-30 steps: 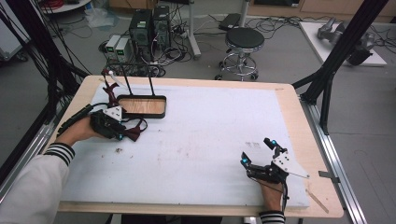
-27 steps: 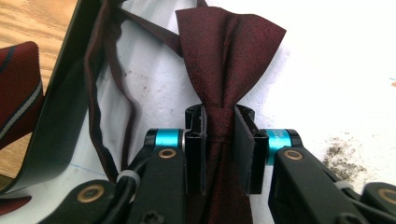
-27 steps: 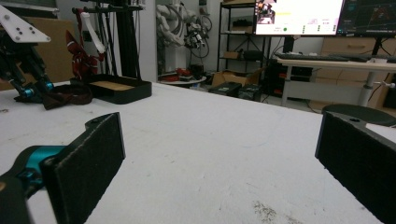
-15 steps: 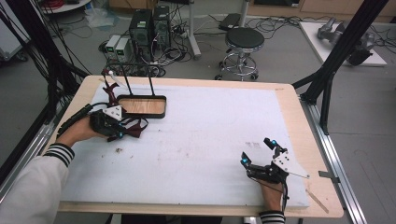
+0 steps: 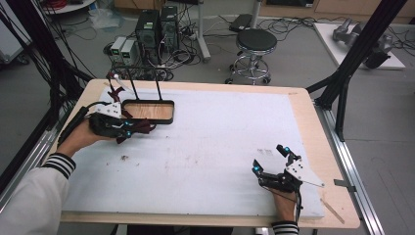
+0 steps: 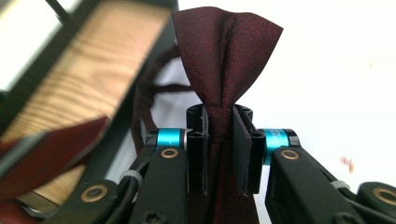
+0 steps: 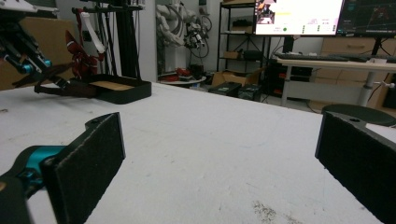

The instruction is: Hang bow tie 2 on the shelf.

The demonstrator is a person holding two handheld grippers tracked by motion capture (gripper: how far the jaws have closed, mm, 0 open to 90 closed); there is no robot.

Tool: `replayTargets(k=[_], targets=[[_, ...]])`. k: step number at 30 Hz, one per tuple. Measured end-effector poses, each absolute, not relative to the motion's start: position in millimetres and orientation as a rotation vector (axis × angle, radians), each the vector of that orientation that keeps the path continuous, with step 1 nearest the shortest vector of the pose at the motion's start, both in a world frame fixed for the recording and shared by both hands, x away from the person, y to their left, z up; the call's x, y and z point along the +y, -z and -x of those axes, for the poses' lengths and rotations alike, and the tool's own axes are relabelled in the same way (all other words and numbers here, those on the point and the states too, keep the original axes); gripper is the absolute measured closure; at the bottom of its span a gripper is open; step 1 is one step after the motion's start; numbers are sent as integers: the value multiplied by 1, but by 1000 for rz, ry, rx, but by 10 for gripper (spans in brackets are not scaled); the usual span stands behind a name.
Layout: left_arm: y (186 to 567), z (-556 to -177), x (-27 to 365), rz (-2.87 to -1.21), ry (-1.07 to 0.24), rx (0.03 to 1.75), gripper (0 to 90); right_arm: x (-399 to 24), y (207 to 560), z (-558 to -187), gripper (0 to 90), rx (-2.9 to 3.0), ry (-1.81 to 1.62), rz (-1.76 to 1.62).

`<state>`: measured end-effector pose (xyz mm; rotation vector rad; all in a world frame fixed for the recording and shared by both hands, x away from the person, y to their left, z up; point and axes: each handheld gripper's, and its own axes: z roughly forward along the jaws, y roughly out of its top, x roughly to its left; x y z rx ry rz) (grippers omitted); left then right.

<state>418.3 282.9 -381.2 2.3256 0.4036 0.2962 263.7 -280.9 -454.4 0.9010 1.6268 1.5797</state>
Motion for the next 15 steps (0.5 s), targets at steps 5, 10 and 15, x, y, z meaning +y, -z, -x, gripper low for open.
replayTargets(k=[5, 10, 15], targets=[[372, -416, 285, -2251, -325, 399, 770, -281, 454, -264, 6, 1628, -1580, -902], [365, -415, 285, -2195, -350, 407, 770, -281, 454, -264, 6, 1625, -1583, -903], [360, -413, 283, -2141, -375, 421, 771, -281, 454, -264, 6, 1626, -1582, -902]])
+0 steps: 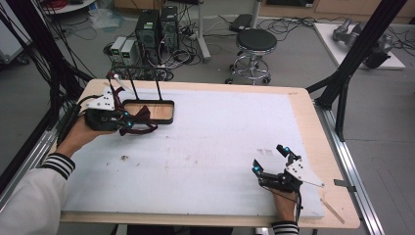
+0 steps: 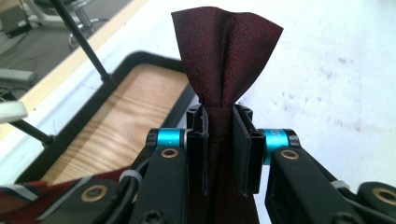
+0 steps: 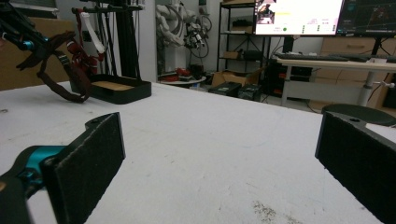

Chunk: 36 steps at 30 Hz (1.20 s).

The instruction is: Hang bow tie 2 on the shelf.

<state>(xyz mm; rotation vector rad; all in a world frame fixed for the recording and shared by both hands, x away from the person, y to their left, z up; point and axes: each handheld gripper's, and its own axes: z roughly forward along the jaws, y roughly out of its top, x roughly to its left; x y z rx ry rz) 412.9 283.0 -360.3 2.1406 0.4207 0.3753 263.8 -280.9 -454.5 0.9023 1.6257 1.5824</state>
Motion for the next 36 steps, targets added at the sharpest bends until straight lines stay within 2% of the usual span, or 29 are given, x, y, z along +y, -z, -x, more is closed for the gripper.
replayTargets(k=[23, 36], targets=[[328, -407, 278, -1817, -607, 563, 772, -281, 454, -264, 6, 1627, -1577, -897], [314, -410, 258, -1714, -657, 581, 772, -281, 454, -264, 6, 1627, -1580, -899]])
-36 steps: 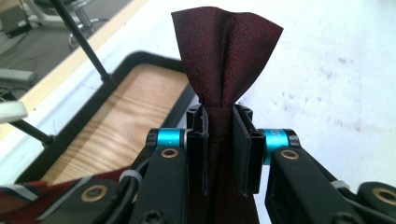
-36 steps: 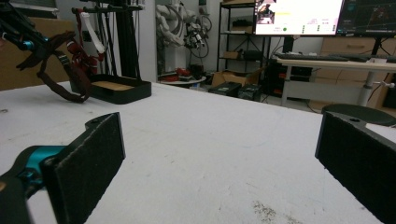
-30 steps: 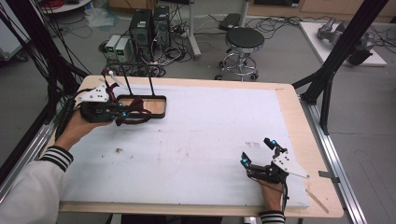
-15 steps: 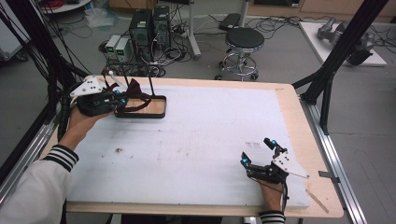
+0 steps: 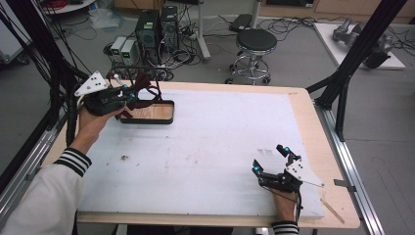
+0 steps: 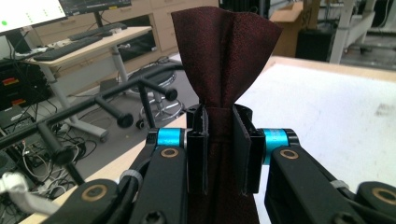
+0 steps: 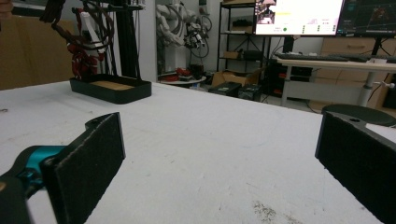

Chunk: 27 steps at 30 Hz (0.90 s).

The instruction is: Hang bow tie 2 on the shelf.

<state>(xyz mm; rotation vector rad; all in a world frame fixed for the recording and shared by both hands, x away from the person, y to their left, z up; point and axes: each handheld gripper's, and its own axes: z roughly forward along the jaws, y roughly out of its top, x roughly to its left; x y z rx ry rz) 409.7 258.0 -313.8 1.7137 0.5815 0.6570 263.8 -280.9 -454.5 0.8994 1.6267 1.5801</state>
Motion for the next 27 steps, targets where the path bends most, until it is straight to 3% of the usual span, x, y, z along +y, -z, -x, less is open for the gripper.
replayTargets(k=[27], targets=[[323, -429, 231, -1542, -793, 760, 772, -282, 455, -264, 6, 1623, -1590, -906]])
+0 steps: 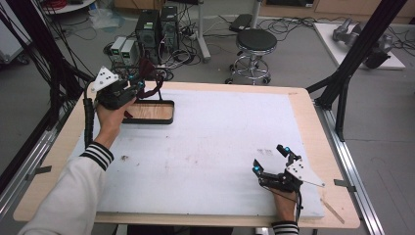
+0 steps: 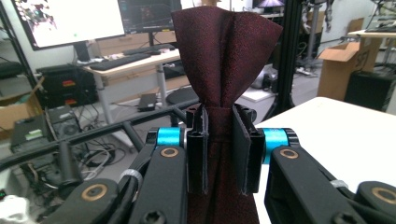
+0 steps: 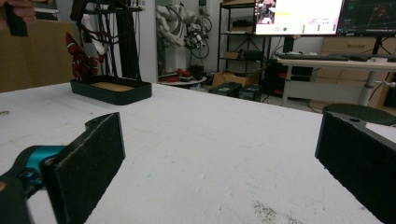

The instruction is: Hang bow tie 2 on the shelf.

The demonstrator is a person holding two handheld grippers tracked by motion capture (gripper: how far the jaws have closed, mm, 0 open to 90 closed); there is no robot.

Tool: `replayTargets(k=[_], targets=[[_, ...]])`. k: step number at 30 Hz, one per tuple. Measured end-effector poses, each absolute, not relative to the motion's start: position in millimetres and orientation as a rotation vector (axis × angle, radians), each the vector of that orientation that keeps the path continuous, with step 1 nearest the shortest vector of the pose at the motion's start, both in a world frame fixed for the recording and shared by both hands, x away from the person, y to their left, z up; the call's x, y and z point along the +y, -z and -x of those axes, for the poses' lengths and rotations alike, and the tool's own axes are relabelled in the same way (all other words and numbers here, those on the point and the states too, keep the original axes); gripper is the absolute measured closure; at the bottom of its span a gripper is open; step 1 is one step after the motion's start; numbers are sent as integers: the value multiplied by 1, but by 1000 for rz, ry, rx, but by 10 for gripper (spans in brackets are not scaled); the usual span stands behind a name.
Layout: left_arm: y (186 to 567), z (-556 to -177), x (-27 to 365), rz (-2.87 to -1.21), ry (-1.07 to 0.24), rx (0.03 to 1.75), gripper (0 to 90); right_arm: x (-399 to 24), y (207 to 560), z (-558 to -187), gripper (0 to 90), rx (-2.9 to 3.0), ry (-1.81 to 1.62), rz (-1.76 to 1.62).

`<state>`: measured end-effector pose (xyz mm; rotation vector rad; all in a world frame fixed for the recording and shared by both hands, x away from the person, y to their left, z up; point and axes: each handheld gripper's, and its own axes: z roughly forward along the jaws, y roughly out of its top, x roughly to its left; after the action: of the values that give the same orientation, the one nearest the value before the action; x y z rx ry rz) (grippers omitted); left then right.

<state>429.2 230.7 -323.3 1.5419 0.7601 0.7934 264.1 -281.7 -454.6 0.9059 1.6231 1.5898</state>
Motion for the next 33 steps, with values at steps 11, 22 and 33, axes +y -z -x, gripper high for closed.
replayTargets(k=[11, 22, 33], targets=[[330, -435, 224, -1563, -858, 841, 773, -282, 455, -264, 6, 1624, -1591, -912], [341, -437, 213, -1597, -943, 918, 773, -282, 455, -264, 6, 1624, -1592, -909], [350, -437, 210, -1591, -958, 986, 773, -282, 455, -264, 6, 1625, -1591, -907]])
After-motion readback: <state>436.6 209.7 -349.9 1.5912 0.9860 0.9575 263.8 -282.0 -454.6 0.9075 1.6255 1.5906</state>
